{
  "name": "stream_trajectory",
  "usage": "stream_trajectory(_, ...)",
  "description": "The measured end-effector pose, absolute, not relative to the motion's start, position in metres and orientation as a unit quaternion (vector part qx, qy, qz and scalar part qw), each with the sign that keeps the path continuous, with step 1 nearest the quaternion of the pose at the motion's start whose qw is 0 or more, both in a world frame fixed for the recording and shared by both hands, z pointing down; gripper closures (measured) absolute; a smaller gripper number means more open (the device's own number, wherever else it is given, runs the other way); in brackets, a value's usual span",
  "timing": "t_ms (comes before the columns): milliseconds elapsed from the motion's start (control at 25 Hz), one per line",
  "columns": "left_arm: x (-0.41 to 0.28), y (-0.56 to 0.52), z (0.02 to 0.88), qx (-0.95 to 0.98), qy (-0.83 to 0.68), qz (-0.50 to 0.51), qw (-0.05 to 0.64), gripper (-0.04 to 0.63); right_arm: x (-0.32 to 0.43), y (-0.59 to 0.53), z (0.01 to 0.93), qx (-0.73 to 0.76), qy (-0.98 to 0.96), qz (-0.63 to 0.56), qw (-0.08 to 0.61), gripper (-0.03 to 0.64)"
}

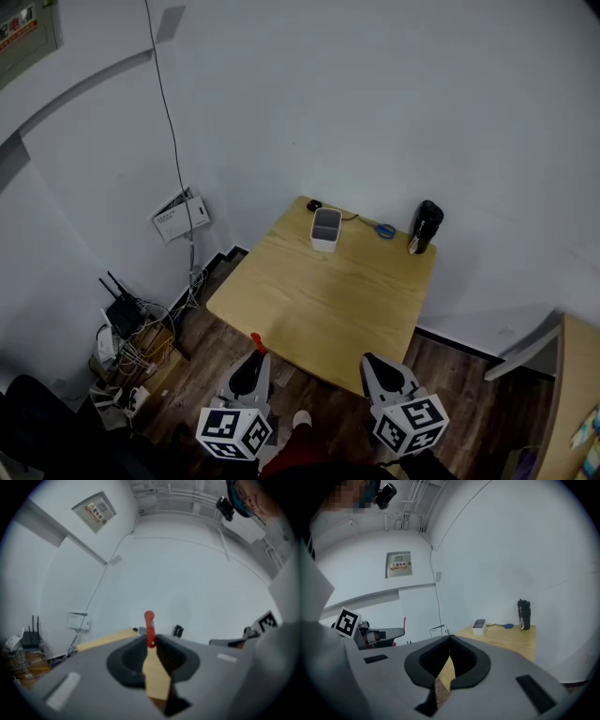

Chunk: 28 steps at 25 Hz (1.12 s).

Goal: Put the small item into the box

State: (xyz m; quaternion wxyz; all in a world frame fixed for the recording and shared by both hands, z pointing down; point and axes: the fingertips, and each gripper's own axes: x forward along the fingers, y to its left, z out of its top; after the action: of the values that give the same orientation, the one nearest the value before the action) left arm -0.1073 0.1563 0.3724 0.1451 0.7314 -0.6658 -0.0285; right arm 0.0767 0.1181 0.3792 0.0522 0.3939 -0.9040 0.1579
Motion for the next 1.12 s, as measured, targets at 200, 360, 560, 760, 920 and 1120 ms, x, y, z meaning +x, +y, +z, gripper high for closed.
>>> stream_trajectory(200,-0.137,0.119,0.372,0.734,-0.662,-0.028,0.148,0.534,0.046,0.082,0.382,0.401,-0.900,0.163,0.057,0.609)
stream_trajectory(360,-0.157,0.091,0.373,0.741,-0.654,-0.027,0.149,0.534,0.023,0.057,0.383,0.410,-0.896,0.162,0.060,0.609)
stream_trajectory(560,-0.180,0.064,0.377,0.748,-0.645,-0.025,0.154,0.534,0.003,0.031,0.382,0.425,-0.889,0.158,0.060,0.609)
stream_trajectory(760,-0.196,0.043,0.380,0.755,-0.636,-0.025,0.158,0.534,-0.009,0.015,0.384,0.442,-0.881,0.157,0.063,0.609)
stream_trajectory(920,-0.202,0.029,0.385,0.759,-0.630,-0.025,0.164,0.532,-0.013,0.003,0.388,0.453,-0.875,0.156,0.070,0.609)
stream_trajectory(1120,-0.203,0.020,0.392,0.763,-0.623,-0.019,0.173,0.534,-0.003,-0.009,0.392,0.480,-0.859,0.159,0.077,0.609)
